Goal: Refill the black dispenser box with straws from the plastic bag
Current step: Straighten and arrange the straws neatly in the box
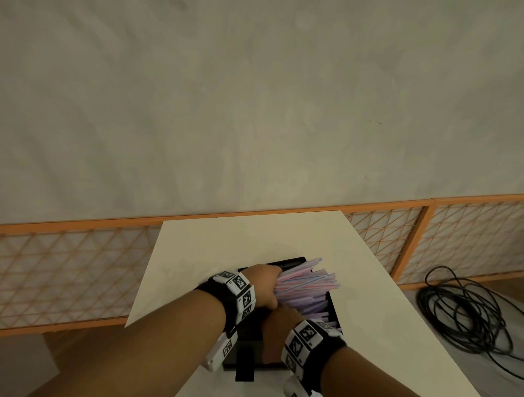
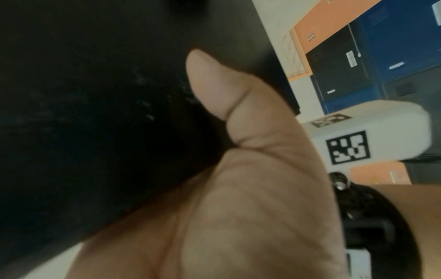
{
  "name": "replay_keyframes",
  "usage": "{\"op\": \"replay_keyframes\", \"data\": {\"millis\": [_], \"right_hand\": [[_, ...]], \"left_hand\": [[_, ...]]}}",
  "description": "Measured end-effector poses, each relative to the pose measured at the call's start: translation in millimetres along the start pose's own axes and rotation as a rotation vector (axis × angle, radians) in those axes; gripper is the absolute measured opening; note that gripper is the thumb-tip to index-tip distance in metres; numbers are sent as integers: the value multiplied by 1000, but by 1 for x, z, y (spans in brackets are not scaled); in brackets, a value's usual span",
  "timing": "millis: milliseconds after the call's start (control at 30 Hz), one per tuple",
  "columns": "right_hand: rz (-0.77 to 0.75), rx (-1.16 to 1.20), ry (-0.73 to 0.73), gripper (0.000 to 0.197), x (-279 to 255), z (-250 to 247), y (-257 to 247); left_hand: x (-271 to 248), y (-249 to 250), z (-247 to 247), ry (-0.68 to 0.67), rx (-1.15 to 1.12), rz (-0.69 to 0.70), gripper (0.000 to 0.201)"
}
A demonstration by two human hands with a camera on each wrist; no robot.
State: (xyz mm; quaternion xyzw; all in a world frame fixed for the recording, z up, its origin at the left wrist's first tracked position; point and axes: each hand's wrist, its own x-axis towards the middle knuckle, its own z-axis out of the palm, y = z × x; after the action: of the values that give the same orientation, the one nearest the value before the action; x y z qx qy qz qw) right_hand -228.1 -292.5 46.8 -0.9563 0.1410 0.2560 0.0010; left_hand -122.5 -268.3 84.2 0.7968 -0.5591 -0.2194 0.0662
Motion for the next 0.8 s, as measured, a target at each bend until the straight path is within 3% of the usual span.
{"op": "replay_keyframes", "data": {"millis": [133,267,433,600,800], "right_hand": [[8,-20,23,62,14,10,1],[34,38,103,48,15,16,1],[8,-125,218,46,9,10,-2],[57,-140,136,70,10,6,1],[-31,155,92,63,17,5,-1]], "left_hand": [[2,1,2,-36,13,11,42],[4,2,-4,-60,-14,12,40],[6,-1,-21,-81,-32,17,42],[7,-3,-28,-72,-7,18,47],[8,-2,-24,-85,30,30,47]]}}
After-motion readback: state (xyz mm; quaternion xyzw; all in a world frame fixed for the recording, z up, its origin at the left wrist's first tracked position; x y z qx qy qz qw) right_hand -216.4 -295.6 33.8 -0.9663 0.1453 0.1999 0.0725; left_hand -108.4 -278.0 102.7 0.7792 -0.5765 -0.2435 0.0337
